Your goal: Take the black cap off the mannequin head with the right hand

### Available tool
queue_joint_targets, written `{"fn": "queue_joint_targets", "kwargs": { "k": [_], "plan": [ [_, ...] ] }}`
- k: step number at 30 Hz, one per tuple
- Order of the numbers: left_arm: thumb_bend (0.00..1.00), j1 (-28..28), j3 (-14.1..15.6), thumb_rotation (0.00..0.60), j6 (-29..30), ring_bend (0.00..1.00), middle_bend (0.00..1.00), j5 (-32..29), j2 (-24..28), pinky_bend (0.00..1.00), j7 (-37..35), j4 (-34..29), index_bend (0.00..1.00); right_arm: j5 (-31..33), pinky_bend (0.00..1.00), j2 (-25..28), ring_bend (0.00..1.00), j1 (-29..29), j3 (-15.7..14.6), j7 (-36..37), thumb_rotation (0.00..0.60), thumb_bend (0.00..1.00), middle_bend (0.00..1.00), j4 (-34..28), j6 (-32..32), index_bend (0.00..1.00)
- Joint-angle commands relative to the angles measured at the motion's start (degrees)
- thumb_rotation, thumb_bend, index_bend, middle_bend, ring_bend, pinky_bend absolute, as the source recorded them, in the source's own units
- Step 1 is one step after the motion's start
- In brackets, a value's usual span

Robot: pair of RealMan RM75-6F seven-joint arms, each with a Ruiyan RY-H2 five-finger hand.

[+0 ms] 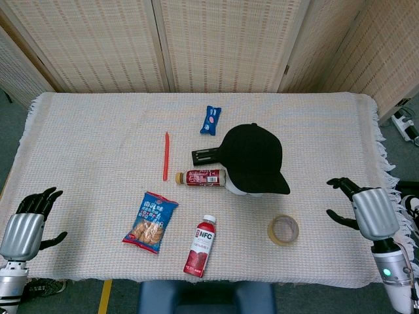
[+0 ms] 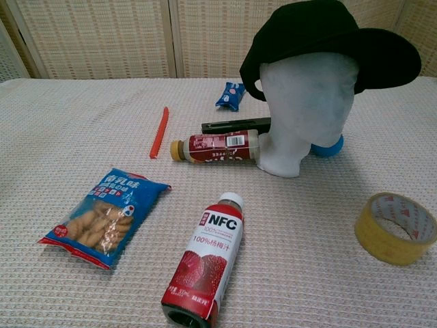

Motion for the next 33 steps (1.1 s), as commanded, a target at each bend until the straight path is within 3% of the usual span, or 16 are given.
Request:
{"fn": "queue_joint_targets", "kwargs": {
  "k": [1, 15, 22, 28, 33],
  "plan": [
    [0.08, 0.1, 0.0, 0.600, -0.1, 0.20, 0.16, -0.1, 0.3, 0.19, -0.2, -0.1, 0.19, 0.8, 0.87, -2.4, 0.83, 2.4, 1.8, -1.9, 0.600, 0.00, 0.43, -1.2, -1.9, 0.34],
    [0.08, 0.4, 0.2, 0.600, -1.0, 0.20, 0.16, -1.5, 1.5, 0.19, -2.8, 0.1, 0.19, 2.2, 0.87, -14.2, 0.85, 8.6, 4.8, -5.5, 0.600, 0.02, 0.43, 1.2, -4.1, 0.36],
    [0.08, 0.2, 0.2, 0.600, -2.0, 0.20, 0.16, -2.1, 2.0, 0.19, -3.8, 0.2, 0.19, 2.3, 0.90, -19.0, 0.87, 10.6, 5.9, -3.9, 0.600, 0.19, 0.48, 4.7, -3.4, 0.45],
    [0.08, 0.1, 0.5, 0.600, -3.2, 0.20, 0.15, -2.9, 2.8, 0.19, -4.7, -0.3, 0.20, 0.5, 0.97, -21.9, 0.92, 11.6, 6.0, -1.5, 0.600, 0.42, 0.61, 8.4, -1.3, 0.63],
    [0.08, 0.0, 0.5, 0.600, -3.7, 0.20, 0.15, -3.2, 3.1, 0.19, -5.0, -0.6, 0.20, 0.0, 0.99, -23.2, 0.94, 12.1, 6.3, -0.4, 0.600, 0.50, 0.66, 10.3, -0.2, 0.71]
  ]
}}
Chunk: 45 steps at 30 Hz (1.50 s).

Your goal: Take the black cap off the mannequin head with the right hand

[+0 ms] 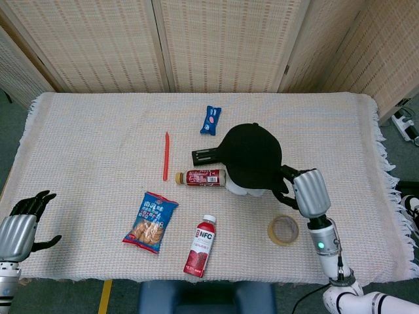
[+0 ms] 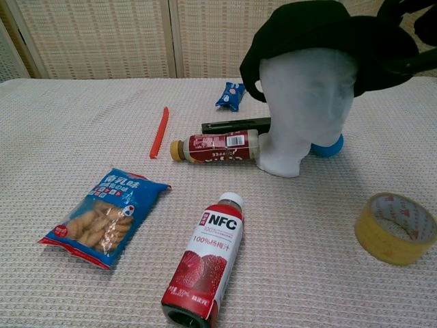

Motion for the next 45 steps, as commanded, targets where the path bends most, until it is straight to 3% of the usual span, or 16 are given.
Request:
{"fn": "queue_joint_targets", "kwargs": {
  "k": [1, 6, 13, 26, 35, 45],
  "plan": [
    [0.08, 0.0, 0.0, 0.600, -0.1, 0.20, 0.15, -0.1, 0.1, 0.19, -0.1, -0.1, 0.20, -0.3, 1.00, -0.7, 0.95, 0.4, 0.2, 0.4, 0.600, 0.51, 0.67, 0.9, 0.6, 0.72],
    [0.08, -0.1, 0.1, 0.600, -0.3, 0.20, 0.15, 0.0, 0.1, 0.19, -0.3, 0.1, 0.21, -1.3, 1.00, -2.1, 0.98, 0.8, 1.2, 0.1, 0.600, 0.54, 0.73, 3.3, 3.2, 0.81],
    [0.08, -0.6, -0.1, 0.600, -0.8, 0.20, 0.15, 0.0, -0.3, 0.19, -0.2, 0.3, 0.21, -0.7, 1.00, -3.6, 1.00, 2.1, 3.7, -1.9, 0.600, 0.58, 0.76, 7.1, 5.3, 0.84],
    [0.08, -1.2, 0.2, 0.600, -1.6, 0.20, 0.15, 0.3, -0.8, 0.19, 0.5, 0.4, 0.20, 4.7, 1.00, -1.5, 1.00, 7.9, 9.6, -2.8, 0.600, 0.59, 0.76, 14.4, 0.0, 0.84],
    [0.08, -1.3, 0.3, 0.600, -2.0, 0.20, 0.15, 0.0, -1.2, 0.19, 1.2, 0.4, 0.20, 6.9, 1.00, 4.0, 1.00, 5.8, 7.4, -1.2, 0.600, 0.58, 0.76, 19.0, -2.2, 0.84],
    [0.08, -1.5, 0.6, 0.600, -2.2, 0.20, 0.15, 0.0, -1.9, 0.19, 2.8, -0.3, 0.20, 6.9, 1.00, 4.9, 1.00, 3.1, 0.7, 4.2, 0.600, 0.59, 0.76, 25.5, -6.6, 0.84]
  ]
}}
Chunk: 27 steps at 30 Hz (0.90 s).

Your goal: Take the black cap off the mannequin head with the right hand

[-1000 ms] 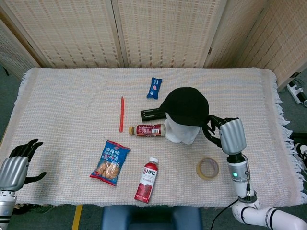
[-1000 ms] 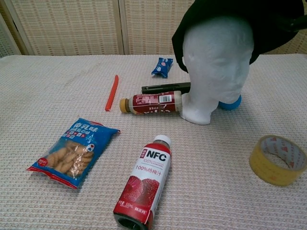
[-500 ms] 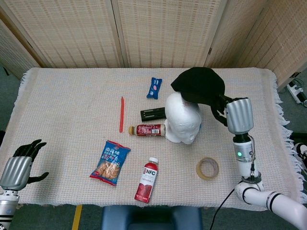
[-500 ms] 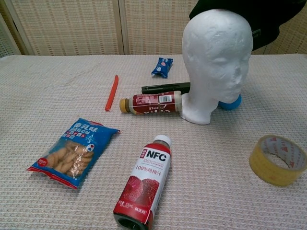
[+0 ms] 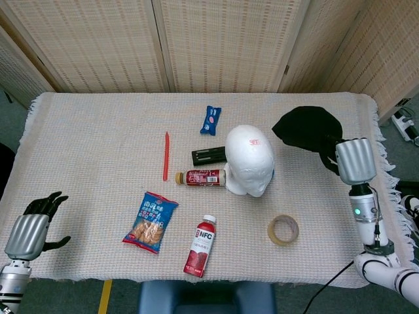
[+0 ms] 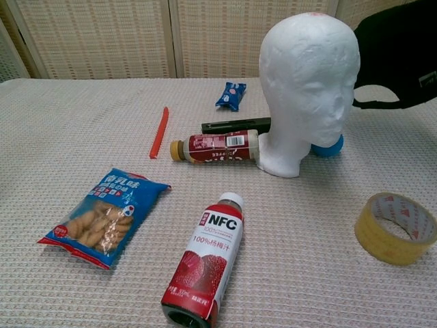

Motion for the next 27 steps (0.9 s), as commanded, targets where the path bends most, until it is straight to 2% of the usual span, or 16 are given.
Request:
{"fn": "queue_joint_targets", "kwargs": {
  "k": [1, 7, 10, 13, 15, 16, 18, 20, 21, 24, 27],
  "plan": [
    [0.08, 0.0, 0.1, 0.600, -0.1, 0.20, 0.15, 0.0, 0.0, 0.19, 0.5, -0.4, 0.20, -0.4, 1.00, -0.9, 1.00, -0.5, -2.4, 2.2, 0.600, 0.59, 0.76, 3.1, -2.0, 0.84],
    [0.08, 0.2, 0.3, 0.600, 0.3, 0.20, 0.15, -0.2, 0.4, 0.19, 1.5, -1.4, 0.20, -0.1, 1.00, -4.8, 1.00, 0.1, -4.9, 5.9, 0.600, 0.58, 0.76, 8.9, -5.7, 0.84],
    [0.08, 0.3, 0.3, 0.600, 0.5, 0.20, 0.15, -0.1, 0.8, 0.19, 1.9, -1.9, 0.20, 0.8, 1.00, -6.5, 0.99, 0.7, -5.5, 6.3, 0.600, 0.56, 0.74, 10.6, -8.3, 0.80],
    [0.08, 0.6, 0.3, 0.600, 0.9, 0.20, 0.15, -0.1, 1.2, 0.19, 2.2, -2.4, 0.20, 1.8, 1.00, -6.9, 0.90, 1.0, -6.2, 5.0, 0.600, 0.44, 0.67, 10.3, -11.0, 0.64],
    [0.08, 0.7, 0.4, 0.600, 1.0, 0.20, 0.15, -0.2, 1.4, 0.19, 2.3, -2.6, 0.19, 2.7, 0.99, -6.6, 0.75, 0.9, -6.4, 3.9, 0.600, 0.31, 0.57, 9.0, -12.4, 0.45],
    [0.08, 0.7, 0.5, 0.600, 1.0, 0.20, 0.15, -0.2, 1.6, 0.19, 2.4, -2.7, 0.19, 3.5, 0.97, -6.1, 0.67, 0.8, -6.5, 3.0, 0.600, 0.25, 0.52, 7.8, -13.4, 0.36],
    [0.08, 0.8, 0.5, 0.600, 1.1, 0.20, 0.14, -0.2, 1.7, 0.19, 2.4, -2.8, 0.19, 4.7, 0.83, -5.0, 0.50, 0.4, -6.6, 1.8, 0.600, 0.14, 0.38, 5.5, -14.7, 0.15],
    [0.08, 0.8, 0.5, 0.600, 1.1, 0.20, 0.14, -0.2, 1.7, 0.19, 2.4, -2.9, 0.19, 6.3, 0.68, -3.1, 0.36, -0.1, -6.7, 0.5, 0.600, 0.07, 0.27, 1.9, -16.4, 0.03],
    [0.08, 0.8, 0.5, 0.600, 1.1, 0.20, 0.14, -0.2, 1.7, 0.19, 2.4, -2.9, 0.19, 7.0, 0.59, -2.1, 0.29, -0.4, -6.7, 0.1, 0.600, 0.03, 0.21, 0.2, -16.8, 0.00],
    [0.08, 0.7, 0.5, 0.600, 1.0, 0.20, 0.14, 0.0, 1.6, 0.19, 2.5, -3.0, 0.19, 8.5, 0.47, 1.1, 0.20, -1.5, -6.8, -1.2, 0.597, 0.00, 0.14, -5.2, -17.1, 0.00],
    [0.08, 0.5, 0.4, 0.600, 0.9, 0.20, 0.14, 0.1, 1.6, 0.19, 2.4, -3.0, 0.19, 8.6, 0.43, 3.6, 0.17, -3.3, -7.0, -2.3, 0.596, 0.00, 0.11, -9.6, -14.5, 0.00]
  ]
}}
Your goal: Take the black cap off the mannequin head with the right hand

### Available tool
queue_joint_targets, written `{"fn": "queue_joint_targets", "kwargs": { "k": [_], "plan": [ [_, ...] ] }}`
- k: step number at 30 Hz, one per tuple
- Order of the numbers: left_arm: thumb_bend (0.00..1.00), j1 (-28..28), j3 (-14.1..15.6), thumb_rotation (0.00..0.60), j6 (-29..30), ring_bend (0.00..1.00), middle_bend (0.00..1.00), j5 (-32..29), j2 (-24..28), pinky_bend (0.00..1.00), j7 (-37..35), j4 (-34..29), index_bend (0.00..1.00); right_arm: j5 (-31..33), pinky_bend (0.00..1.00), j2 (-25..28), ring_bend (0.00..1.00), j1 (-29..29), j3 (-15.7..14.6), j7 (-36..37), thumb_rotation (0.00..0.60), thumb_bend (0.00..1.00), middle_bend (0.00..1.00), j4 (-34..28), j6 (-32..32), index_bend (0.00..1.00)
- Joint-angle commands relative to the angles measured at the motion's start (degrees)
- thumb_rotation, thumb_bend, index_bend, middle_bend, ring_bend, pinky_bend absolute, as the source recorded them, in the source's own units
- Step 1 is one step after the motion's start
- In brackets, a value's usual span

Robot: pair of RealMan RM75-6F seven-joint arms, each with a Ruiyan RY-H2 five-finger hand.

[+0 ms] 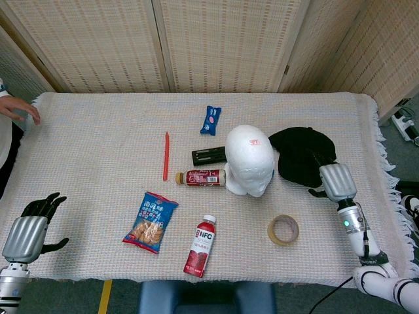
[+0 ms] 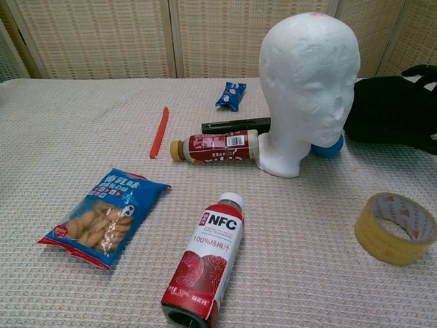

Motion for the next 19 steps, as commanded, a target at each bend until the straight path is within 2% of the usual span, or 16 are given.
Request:
{"fn": "queue_joint_targets", "kwargs": {
  "k": [1, 8, 14, 19],
  "plan": [
    [0.08, -0.1, -0.1, 0.600, -0.1, 0.20, 0.14, 0.0, 0.0, 0.19, 0.0, 0.0, 0.19, 0.8, 0.43, 4.5, 0.17, -3.0, -0.6, -2.3, 0.598, 0.00, 0.11, -6.8, 3.0, 0.00],
    [0.08, -0.3, -0.8, 0.600, 0.6, 0.20, 0.14, 0.0, -0.7, 0.19, -0.7, 1.0, 0.18, -2.3, 0.44, 9.3, 0.26, -10.3, -2.7, -4.7, 0.600, 0.00, 0.21, -16.3, 15.1, 0.02],
    [0.08, -0.4, -1.0, 0.600, 1.0, 0.20, 0.14, 0.4, -1.7, 0.19, -1.1, 2.0, 0.18, -5.7, 0.47, 13.4, 0.30, -16.7, -5.8, -5.7, 0.600, 0.01, 0.29, -22.7, 23.3, 0.18],
    [0.08, -0.2, -1.4, 0.600, 2.4, 0.20, 0.14, 1.0, -3.1, 0.19, -1.2, 3.4, 0.18, -7.3, 0.47, 15.4, 0.32, -20.7, -8.2, -6.5, 0.600, 0.01, 0.31, -26.2, 26.8, 0.23]
  ]
}}
